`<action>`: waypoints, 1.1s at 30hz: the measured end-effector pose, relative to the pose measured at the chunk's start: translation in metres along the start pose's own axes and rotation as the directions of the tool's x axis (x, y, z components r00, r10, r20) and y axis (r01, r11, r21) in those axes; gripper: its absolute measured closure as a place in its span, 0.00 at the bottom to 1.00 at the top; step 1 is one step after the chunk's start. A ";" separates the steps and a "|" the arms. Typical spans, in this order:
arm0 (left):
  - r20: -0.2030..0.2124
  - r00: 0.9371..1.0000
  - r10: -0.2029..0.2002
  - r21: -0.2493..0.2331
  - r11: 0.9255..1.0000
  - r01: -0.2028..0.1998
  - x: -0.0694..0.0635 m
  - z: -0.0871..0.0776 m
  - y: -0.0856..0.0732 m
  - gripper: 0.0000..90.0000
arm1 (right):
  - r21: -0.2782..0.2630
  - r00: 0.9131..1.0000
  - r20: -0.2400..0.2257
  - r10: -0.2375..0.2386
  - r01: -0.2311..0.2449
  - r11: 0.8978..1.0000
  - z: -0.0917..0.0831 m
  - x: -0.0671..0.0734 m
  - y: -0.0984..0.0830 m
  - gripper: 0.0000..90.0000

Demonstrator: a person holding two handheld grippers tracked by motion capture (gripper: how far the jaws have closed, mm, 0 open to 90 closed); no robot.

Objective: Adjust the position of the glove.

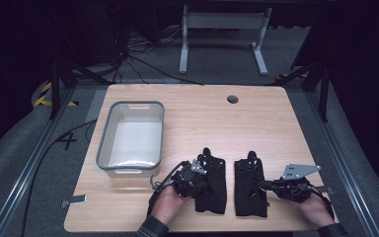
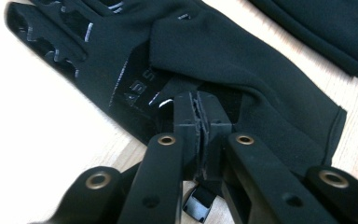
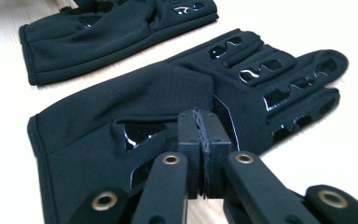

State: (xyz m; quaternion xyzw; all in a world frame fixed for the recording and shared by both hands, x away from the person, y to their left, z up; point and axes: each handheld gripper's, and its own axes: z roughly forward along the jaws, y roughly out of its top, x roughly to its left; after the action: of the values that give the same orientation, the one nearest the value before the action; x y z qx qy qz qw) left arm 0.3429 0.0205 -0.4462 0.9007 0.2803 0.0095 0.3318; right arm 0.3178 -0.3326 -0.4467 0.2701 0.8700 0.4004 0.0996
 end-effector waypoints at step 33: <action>-0.088 0.991 -0.104 -0.056 0.994 0.099 0.006 0.011 -0.003 0.83 | 0.075 0.999 -0.009 -0.044 0.045 0.996 0.021 0.002 0.004 1.00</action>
State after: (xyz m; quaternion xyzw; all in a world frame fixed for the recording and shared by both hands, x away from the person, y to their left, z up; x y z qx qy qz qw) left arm 0.3488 0.0191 -0.4578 0.8750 0.3401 0.0409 0.3420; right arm 0.3254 -0.3157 -0.4572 0.2528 0.8906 0.3659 0.0949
